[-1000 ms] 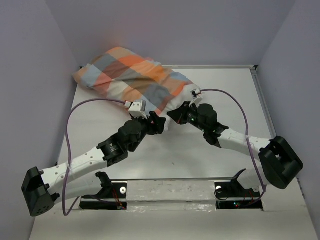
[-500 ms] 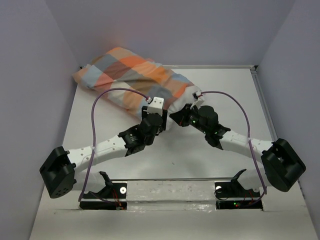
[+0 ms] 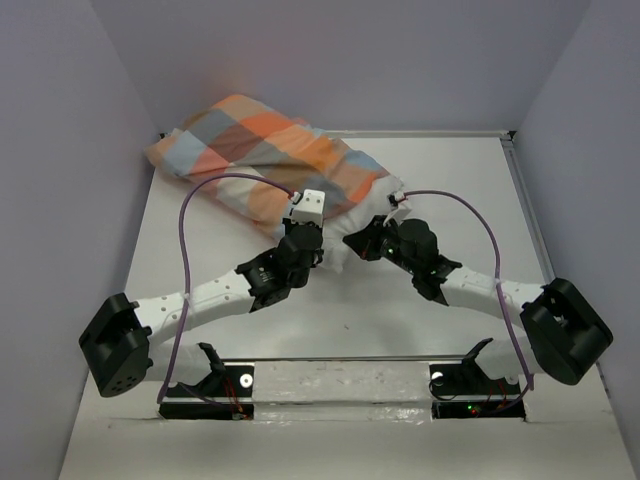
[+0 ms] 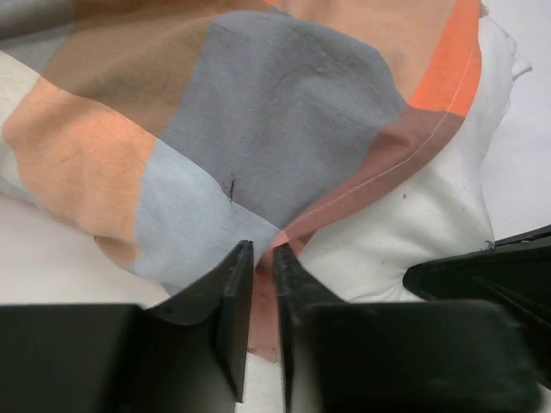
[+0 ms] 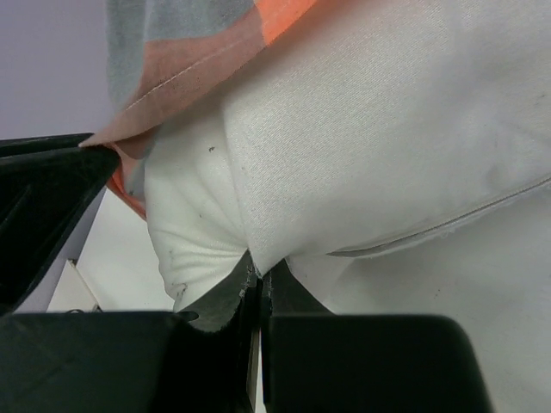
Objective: Put the pillow into the pillowcase
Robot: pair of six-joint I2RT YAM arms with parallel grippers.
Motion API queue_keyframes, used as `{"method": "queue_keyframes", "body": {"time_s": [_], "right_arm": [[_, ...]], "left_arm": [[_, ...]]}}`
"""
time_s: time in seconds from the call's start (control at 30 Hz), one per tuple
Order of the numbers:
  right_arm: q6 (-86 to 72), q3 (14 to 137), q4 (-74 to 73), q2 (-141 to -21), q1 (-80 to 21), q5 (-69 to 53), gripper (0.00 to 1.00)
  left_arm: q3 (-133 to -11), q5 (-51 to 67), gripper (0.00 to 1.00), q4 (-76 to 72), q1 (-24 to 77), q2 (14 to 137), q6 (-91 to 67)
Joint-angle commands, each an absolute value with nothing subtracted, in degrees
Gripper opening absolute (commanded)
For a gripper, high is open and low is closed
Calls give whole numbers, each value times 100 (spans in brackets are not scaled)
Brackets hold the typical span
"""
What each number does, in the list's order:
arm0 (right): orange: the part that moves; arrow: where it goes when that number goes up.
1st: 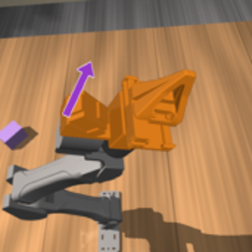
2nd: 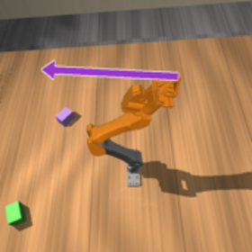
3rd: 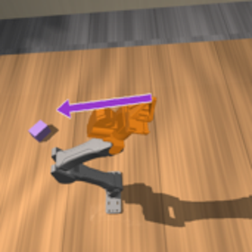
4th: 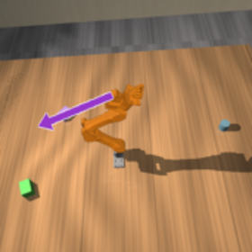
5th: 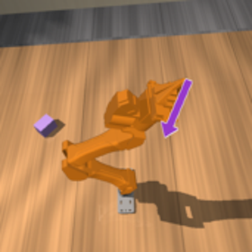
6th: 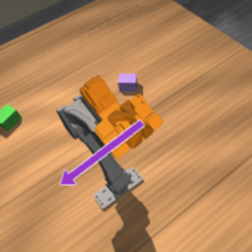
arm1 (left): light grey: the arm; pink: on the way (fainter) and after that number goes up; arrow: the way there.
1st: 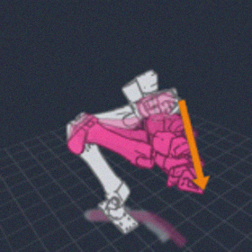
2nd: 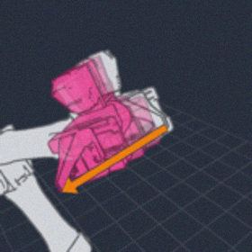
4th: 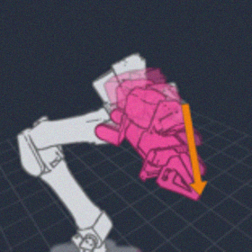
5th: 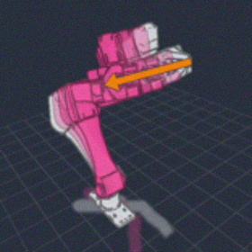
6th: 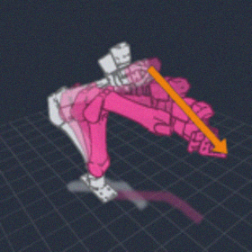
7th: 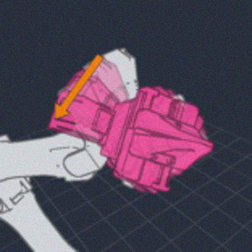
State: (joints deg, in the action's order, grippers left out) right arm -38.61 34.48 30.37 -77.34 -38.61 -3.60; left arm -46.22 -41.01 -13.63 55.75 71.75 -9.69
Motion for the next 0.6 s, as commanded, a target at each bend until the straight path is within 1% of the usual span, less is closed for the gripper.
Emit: {"method": "queue_keyframes", "body": {"time_s": [0.0,0.03,0.07,0.1,0.17,0.2,0.23,0.33,0.37,0.47,0.57], "right_arm": [[-3850,3419,3498,-7532,-3841,-211,0],[-3841,3436,3507,-7532,-3841,-211,0],[-3850,3454,3507,-7567,-3841,-228,0],[-3850,3489,3524,-7585,-3841,-255,0],[-3876,3542,3717,-7681,-3841,-334,0],[-3911,3568,3813,-7699,-3841,-404,0],[-3989,3594,4058,-7699,-3841,-422,0],[-4051,3595,4498,-7568,-3841,-195,0],[-4060,3603,4570,-7506,-3841,-28,0],[-4183,3569,5000,-7628,-3841,412,0],[-4596,3551,5685,-8356,-3894,554,0]], "left_arm": [[-4860,-4237,15,-1626,5528,7022,-826],[-4869,-4106,0,-1565,5528,7014,-957],[-4887,-3904,0,-1538,5528,6988,-1045],[-4895,-3415,0,-1521,5537,6900,-1150],[-4922,-2825,0,-1494,5546,6829,-1579],[-4939,-2151,0,-1503,5563,6751,-1756],[-4948,-1840,0,-1529,5590,6733,-1914],[-5035,-927,0,-1608,5949,6662,-2451],[-5132,-714,0,-1626,6255,6645,-2635],[-5361,-432,0,-1679,6678,6627,-2829],[-5572,-211,0,-1889,6995,6487,-3119]]}}
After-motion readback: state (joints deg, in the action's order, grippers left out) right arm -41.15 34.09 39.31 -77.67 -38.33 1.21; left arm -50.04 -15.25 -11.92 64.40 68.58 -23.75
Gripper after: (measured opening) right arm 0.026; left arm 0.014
